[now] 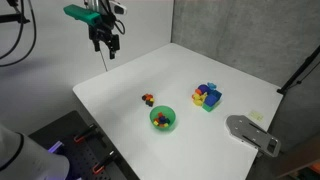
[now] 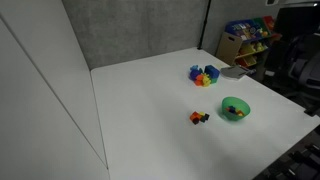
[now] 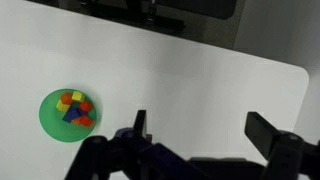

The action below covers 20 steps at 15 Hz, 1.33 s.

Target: Put one brown block in the bowl

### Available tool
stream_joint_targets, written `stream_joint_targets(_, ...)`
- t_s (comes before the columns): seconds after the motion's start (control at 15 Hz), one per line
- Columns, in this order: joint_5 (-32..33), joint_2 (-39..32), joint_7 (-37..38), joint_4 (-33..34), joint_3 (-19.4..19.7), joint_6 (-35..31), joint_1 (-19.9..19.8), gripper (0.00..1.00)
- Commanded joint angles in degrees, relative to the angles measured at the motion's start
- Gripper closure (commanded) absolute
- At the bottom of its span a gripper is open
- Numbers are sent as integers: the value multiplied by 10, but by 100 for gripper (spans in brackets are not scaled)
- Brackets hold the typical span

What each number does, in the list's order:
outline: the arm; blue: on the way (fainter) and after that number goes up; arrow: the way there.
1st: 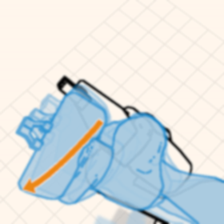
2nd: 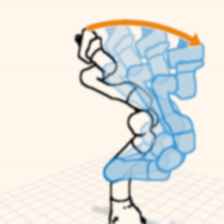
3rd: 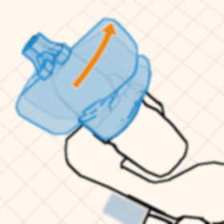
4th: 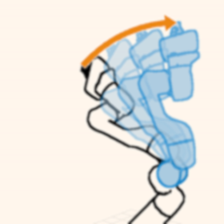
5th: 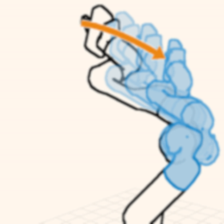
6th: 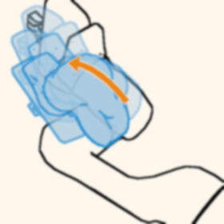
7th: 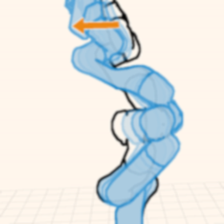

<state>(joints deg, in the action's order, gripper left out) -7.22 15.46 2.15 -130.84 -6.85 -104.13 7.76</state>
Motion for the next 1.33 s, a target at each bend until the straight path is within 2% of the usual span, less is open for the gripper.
stream_joint_targets(0.0,0,0,0,1,-2,1,-2,0)
stream_joint_targets(0.27,0,0,0,1,-2,1,-2,0)
stream_joint_targets(0.53,18,-36,8,31,-5,-1,-5,0)
stream_joint_targets(1.27,53,-219,10,135,-4,-101,-1,0)
